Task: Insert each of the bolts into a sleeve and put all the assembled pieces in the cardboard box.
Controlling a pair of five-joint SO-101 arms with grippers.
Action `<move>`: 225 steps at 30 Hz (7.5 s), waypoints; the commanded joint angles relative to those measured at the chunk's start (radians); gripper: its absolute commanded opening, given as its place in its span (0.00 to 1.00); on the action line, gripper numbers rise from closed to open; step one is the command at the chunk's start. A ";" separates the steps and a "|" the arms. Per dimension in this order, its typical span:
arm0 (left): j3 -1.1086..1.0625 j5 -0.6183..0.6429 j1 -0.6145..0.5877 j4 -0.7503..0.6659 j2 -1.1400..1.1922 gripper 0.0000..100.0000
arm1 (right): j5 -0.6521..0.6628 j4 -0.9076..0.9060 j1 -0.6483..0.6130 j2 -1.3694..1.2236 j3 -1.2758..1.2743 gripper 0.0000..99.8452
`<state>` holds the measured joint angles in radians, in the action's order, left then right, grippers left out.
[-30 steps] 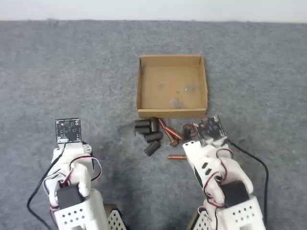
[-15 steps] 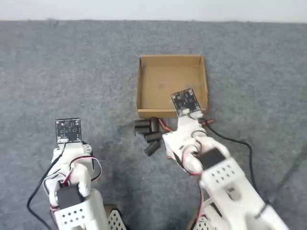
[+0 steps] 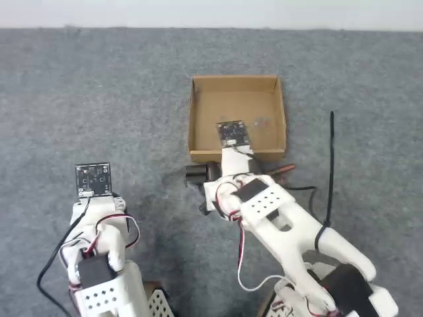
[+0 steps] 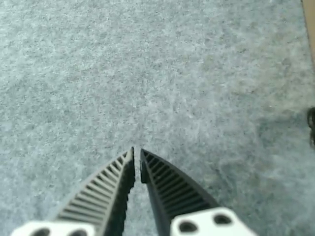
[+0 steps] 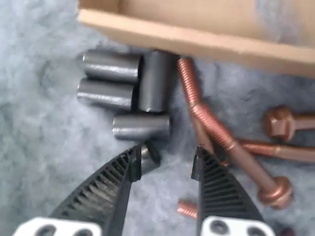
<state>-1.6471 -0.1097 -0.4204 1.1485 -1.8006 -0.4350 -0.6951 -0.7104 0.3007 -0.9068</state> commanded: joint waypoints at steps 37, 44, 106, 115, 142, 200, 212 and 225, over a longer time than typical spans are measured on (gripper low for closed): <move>0.004 -0.006 -0.006 -0.023 -0.020 0.02 | 0.150 -0.174 -0.171 -0.263 0.219 0.16; 0.004 -0.006 -0.006 -0.021 -0.020 0.02 | 0.224 -0.263 -0.143 -0.145 0.219 0.16; -0.004 -0.006 -0.006 -0.026 -0.020 0.02 | 0.371 -0.099 -0.047 -0.067 0.038 0.01; -0.004 -0.006 -0.006 -0.026 -0.020 0.02 | 0.373 -0.073 -0.044 -0.079 0.087 0.01; -0.005 -0.006 -0.008 -0.026 -0.020 0.02 | 0.164 -0.028 -0.150 0.110 0.068 0.02; -0.005 -0.006 -0.008 -0.026 -0.020 0.02 | 0.167 -0.025 -0.194 -0.300 0.239 0.14; -0.005 -0.006 -0.008 -0.026 -0.020 0.02 | 0.172 -0.082 -0.137 -0.286 0.270 0.01; -0.022 0.023 0.000 -0.081 -0.020 0.02 | 0.354 -0.361 0.380 0.357 0.066 0.01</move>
<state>-1.6609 -0.1097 -0.4204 1.1239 -1.8006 -0.1220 -1.0664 -0.4373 0.4941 -0.7871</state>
